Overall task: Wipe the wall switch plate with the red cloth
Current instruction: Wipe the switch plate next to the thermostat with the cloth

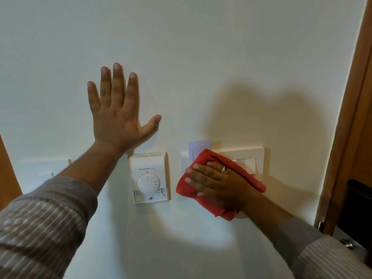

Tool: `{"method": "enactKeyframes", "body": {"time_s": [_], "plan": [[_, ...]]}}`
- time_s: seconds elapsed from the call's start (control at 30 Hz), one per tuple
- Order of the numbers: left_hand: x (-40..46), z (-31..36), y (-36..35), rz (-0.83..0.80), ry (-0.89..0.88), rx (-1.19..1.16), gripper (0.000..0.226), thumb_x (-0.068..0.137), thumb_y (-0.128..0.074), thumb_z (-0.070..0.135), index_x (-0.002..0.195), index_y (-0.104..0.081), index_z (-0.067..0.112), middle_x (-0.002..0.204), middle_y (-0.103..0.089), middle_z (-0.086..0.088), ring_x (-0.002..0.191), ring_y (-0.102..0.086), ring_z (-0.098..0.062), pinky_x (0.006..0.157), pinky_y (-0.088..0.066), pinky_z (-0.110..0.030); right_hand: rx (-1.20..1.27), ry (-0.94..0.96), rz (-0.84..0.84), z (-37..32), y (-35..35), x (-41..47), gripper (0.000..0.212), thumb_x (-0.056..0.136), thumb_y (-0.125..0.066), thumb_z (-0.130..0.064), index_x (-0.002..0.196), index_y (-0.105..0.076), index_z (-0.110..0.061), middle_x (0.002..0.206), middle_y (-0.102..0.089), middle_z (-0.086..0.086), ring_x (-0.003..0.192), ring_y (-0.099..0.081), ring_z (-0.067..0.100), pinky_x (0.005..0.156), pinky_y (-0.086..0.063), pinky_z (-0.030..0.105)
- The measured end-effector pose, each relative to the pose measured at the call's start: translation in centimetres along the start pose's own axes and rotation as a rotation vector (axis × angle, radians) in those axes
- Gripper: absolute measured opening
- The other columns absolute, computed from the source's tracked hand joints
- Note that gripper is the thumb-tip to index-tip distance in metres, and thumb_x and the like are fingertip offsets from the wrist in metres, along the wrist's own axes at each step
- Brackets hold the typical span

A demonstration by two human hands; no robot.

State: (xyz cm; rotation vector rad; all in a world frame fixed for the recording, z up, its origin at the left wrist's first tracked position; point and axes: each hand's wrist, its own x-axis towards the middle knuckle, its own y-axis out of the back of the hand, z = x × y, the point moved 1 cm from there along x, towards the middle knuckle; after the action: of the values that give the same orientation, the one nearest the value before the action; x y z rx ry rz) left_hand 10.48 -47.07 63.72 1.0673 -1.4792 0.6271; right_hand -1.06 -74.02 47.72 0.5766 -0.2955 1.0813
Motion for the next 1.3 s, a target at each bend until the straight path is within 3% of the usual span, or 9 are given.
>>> {"method": "enactKeyframes", "body": {"time_s": [0.13,0.27,0.5,0.67,0.8,0.97,1.03,1.2,1.3], "plan": [[0.0,0.0,0.0,0.001,-0.003,-0.003,0.1,0.091,-0.036,0.076,0.161,-0.013,0.008,0.167,-0.015,-0.029,0.153,-0.013,-0.05,0.121,-0.008,-0.068,0.026,-0.331,0.153,-2.1,-0.3,0.2,0.069,0.104,-0.044,-0.044,0.157,-0.018,-0.008,0.163,-0.013,0.014,0.154,-0.009,0.031,0.126,-0.009,0.047],[0.0,0.0,-0.2,0.009,-0.004,-0.001,0.1,0.091,-0.037,0.075,0.161,-0.013,0.008,0.166,-0.015,-0.03,0.153,-0.014,-0.051,0.121,-0.009,-0.068,0.021,-0.489,0.112,-4.7,-1.2,0.3,0.07,0.105,-0.037,-0.047,0.156,-0.015,-0.004,0.165,-0.01,0.019,0.154,-0.002,0.034,0.126,-0.007,0.048],[-0.1,0.2,0.0,-0.009,0.004,-0.012,0.1,0.091,-0.036,0.075,0.161,-0.011,0.008,0.167,-0.012,-0.029,0.154,-0.011,-0.05,0.121,-0.007,-0.068,0.018,0.002,-0.014,-0.2,-0.9,-3.3,0.068,0.105,-0.04,-0.039,0.16,-0.009,-0.013,0.168,-0.005,0.005,0.155,-0.007,0.027,0.126,-0.002,0.044],[0.0,0.2,-0.2,0.003,-0.001,0.008,0.101,0.091,-0.037,0.075,0.161,-0.012,0.006,0.166,-0.014,-0.03,0.153,-0.013,-0.051,0.12,-0.009,-0.07,0.025,-0.344,0.112,-1.6,0.3,1.0,0.067,0.104,-0.041,-0.044,0.157,-0.019,-0.007,0.163,-0.019,0.011,0.155,-0.006,0.028,0.126,-0.008,0.046],[0.0,0.1,-0.2,-0.008,0.0,0.013,0.101,0.09,-0.036,0.076,0.161,-0.013,0.006,0.166,-0.014,-0.03,0.153,-0.013,-0.051,0.12,-0.009,-0.069,0.05,-0.664,0.164,-3.8,0.6,5.8,0.065,0.105,-0.032,-0.049,0.154,-0.024,-0.006,0.164,-0.013,0.012,0.155,-0.002,0.03,0.126,-0.003,0.047],[0.0,0.0,0.0,-0.015,-0.004,0.004,0.101,0.091,-0.035,0.076,0.161,-0.012,0.008,0.167,-0.012,-0.028,0.154,-0.011,-0.049,0.121,-0.008,-0.068,-0.001,-0.038,0.041,-1.5,0.6,2.4,0.061,0.106,-0.04,-0.037,0.157,-0.021,-0.011,0.165,-0.019,0.006,0.152,-0.013,0.028,0.126,-0.003,0.045],[-0.1,0.0,0.0,-0.024,-0.005,-0.005,0.101,0.091,-0.033,0.077,0.162,-0.009,0.009,0.168,-0.011,-0.027,0.155,-0.01,-0.049,0.121,-0.008,-0.068,-0.01,0.014,-0.015,0.1,0.5,1.0,0.059,0.107,-0.035,-0.038,0.158,-0.017,-0.013,0.165,-0.015,0.006,0.154,-0.01,0.028,0.126,0.0,0.044],[0.0,0.4,0.0,-0.023,0.008,-0.004,0.101,0.091,-0.033,0.076,0.162,-0.01,0.008,0.168,-0.011,-0.028,0.154,-0.01,-0.049,0.121,-0.006,-0.067,0.023,-0.269,0.095,-0.6,0.9,2.1,0.069,0.103,-0.043,-0.044,0.157,-0.019,-0.009,0.162,-0.022,0.012,0.153,-0.015,0.029,0.126,-0.009,0.045],[0.0,0.3,0.0,-0.02,0.007,0.007,0.101,0.091,-0.034,0.076,0.161,-0.012,0.007,0.167,-0.013,-0.029,0.154,-0.012,-0.05,0.121,-0.009,-0.068,0.022,-0.589,0.107,-2.5,1.3,6.1,0.069,0.103,-0.039,-0.048,0.154,-0.024,-0.003,0.16,-0.021,0.019,0.153,-0.013,0.033,0.125,-0.009,0.048]]}}
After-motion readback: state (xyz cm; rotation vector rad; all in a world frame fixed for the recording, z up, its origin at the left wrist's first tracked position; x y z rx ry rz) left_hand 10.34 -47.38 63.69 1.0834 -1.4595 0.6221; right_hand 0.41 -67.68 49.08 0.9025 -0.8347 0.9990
